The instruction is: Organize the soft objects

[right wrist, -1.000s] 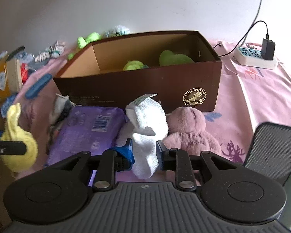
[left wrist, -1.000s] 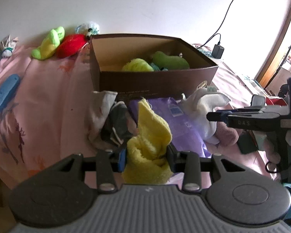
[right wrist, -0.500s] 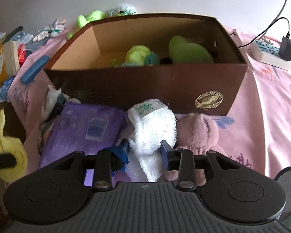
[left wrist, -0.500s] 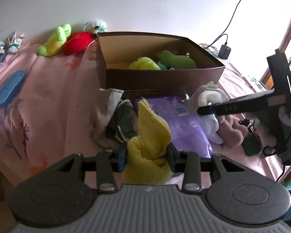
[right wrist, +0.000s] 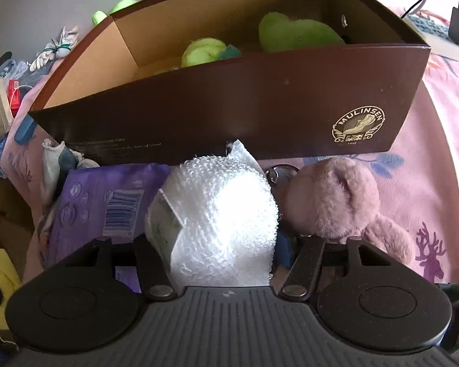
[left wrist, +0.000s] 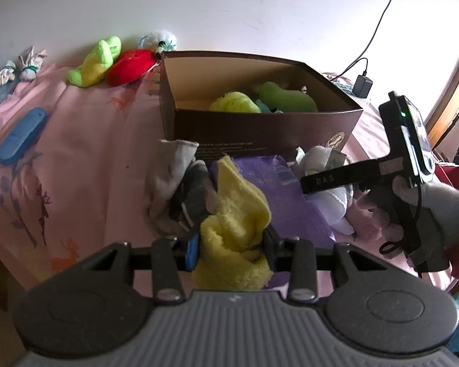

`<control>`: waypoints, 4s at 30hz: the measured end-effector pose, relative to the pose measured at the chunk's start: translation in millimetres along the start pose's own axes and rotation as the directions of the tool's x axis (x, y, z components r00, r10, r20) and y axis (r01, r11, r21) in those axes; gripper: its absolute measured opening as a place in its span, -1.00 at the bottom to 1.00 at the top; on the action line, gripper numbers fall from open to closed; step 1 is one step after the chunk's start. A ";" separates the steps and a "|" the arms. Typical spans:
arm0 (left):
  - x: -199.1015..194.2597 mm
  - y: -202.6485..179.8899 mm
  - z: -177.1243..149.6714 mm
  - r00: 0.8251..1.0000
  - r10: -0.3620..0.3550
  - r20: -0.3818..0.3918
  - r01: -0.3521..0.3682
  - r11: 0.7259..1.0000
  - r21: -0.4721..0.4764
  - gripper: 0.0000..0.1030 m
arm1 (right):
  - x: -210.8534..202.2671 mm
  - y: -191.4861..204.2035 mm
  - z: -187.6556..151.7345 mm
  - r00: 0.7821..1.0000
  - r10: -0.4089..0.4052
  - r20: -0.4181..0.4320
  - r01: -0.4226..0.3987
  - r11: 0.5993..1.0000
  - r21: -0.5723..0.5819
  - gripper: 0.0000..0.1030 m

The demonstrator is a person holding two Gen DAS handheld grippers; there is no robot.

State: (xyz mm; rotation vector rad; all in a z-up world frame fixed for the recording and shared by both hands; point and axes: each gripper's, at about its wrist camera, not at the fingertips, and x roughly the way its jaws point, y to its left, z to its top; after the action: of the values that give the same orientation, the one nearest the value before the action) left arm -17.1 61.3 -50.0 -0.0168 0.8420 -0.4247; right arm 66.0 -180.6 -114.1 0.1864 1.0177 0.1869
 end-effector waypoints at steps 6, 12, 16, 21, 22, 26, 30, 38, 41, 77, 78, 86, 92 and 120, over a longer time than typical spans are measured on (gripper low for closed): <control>3.1 -1.8 4.8 1.000 -0.006 0.007 0.006 1.000 -0.003 -0.24 | -21.7 -12.2 -7.9 0.998 0.023 0.051 -0.025 0.998 0.055 -0.31; 5.6 -11.3 16.4 0.998 -0.051 0.021 0.050 0.998 0.044 -0.24 | -59.9 -20.8 -19.5 0.995 0.071 0.066 -0.076 0.994 0.074 -0.30; 4.7 -17.3 36.0 0.995 -0.083 0.056 0.077 0.992 0.097 -0.24 | -86.0 -25.2 -15.3 0.992 0.082 0.097 -0.090 0.993 0.076 -0.30; 4.6 -21.6 73.6 0.986 -0.110 0.125 0.091 0.984 0.151 -0.24 | -120.4 -24.4 -0.7 0.981 0.077 0.178 -0.088 0.995 0.052 -0.28; 5.3 -23.1 81.7 0.984 -0.109 0.141 0.085 0.983 0.162 -0.24 | -123.0 -24.4 5.5 0.978 0.081 0.195 -0.092 0.994 0.052 -0.28; 9.5 -25.8 116.6 0.974 -0.087 0.209 0.049 0.983 0.178 -0.23 | -139.7 -29.2 32.8 0.958 0.098 0.271 -0.115 0.992 0.047 -0.25; 18.9 -21.7 149.8 0.963 -0.073 0.259 0.038 0.990 0.136 -0.23 | -146.3 -27.6 61.4 0.932 0.104 0.347 -0.115 0.993 0.010 -0.23; 61.2 -13.5 183.2 0.962 0.005 0.275 -0.015 0.999 0.033 -0.23 | -109.2 -26.6 103.7 0.914 0.100 0.392 -0.098 0.995 -0.027 -0.20; 84.9 -9.9 187.1 0.967 0.035 0.253 -0.038 0.999 0.007 -0.22 | -87.2 -27.8 110.7 0.920 0.090 0.382 -0.081 0.996 -0.039 -0.20; 108.3 3.1 171.7 0.984 0.099 0.150 -0.087 0.993 -0.080 0.23 | -30.0 -56.5 94.5 0.973 0.079 0.215 -0.094 0.994 0.061 -0.15; 104.7 2.4 170.1 0.984 0.098 0.152 -0.086 0.993 -0.081 0.24 | -30.2 -54.7 94.0 0.977 0.075 0.201 -0.090 0.994 0.065 -0.15; 78.3 1.4 153.0 0.979 0.127 0.161 -0.118 0.991 -0.067 0.25 | -52.9 -49.2 82.1 0.968 0.071 0.240 -0.094 0.992 0.084 -0.15; 50.1 3.4 136.2 0.971 0.153 0.182 -0.142 0.987 -0.073 0.28 | -93.4 -40.0 65.4 0.930 0.022 0.367 -0.026 1.000 0.006 -0.15; 10.9 8.7 10.5 0.997 0.080 0.009 -0.080 0.997 0.017 0.31 | -102.8 8.7 -57.2 0.959 -0.065 0.276 0.085 0.995 -0.061 -0.23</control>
State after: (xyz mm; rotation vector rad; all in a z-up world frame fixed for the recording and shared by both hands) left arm 0.0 63.6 -52.4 0.0309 0.8279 -0.3559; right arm -36.3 -193.1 -56.5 0.1040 0.7402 0.1242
